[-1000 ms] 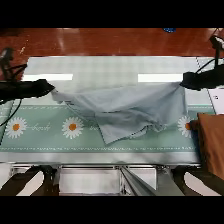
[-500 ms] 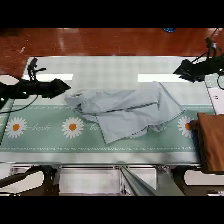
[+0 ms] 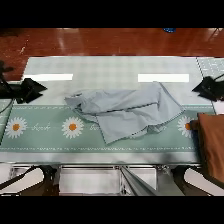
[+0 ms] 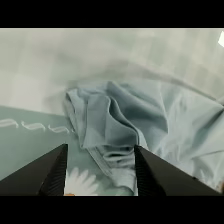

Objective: Fold the shirts.

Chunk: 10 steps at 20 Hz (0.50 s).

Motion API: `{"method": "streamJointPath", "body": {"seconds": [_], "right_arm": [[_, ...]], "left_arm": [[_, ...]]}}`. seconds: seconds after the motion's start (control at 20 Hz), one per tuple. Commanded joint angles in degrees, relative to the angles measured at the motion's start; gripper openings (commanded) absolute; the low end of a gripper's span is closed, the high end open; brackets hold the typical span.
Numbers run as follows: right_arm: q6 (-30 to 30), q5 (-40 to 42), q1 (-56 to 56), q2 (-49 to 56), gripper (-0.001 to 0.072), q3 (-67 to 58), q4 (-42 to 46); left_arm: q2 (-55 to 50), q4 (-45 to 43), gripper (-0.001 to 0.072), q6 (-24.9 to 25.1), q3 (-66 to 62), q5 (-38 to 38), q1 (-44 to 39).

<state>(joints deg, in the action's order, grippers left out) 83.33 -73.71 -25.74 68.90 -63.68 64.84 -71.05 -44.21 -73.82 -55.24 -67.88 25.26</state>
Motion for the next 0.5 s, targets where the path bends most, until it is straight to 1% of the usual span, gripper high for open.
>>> {"method": "streamJointPath", "body": {"seconds": [0.0,0.1,0.25,0.45], "right_arm": [[-1.9,4.2,-0.6,-9.9,0.0409,20.3,-5.0],[-2.3,4.6,-0.6,-14.9,0.0409,28.7,-5.2],[-2.4,3.8,-0.6,-19.6,0.0409,35.1,-5.2],[-2.6,1.3,-0.6,-21.0,0.0409,37.0,-5.5]], "left_arm": [[-0.9,11.3,0.0507,4.7,9.9,-1.6,0.3],[-4.8,19.5,0.0507,8.9,11.3,-2.6,-1.3],[-10.4,25.7,0.0507,13.2,10.4,-2.2,-5.4],[-16.4,26.9,0.0507,13.7,5.9,-1.2,-9.7]]}}
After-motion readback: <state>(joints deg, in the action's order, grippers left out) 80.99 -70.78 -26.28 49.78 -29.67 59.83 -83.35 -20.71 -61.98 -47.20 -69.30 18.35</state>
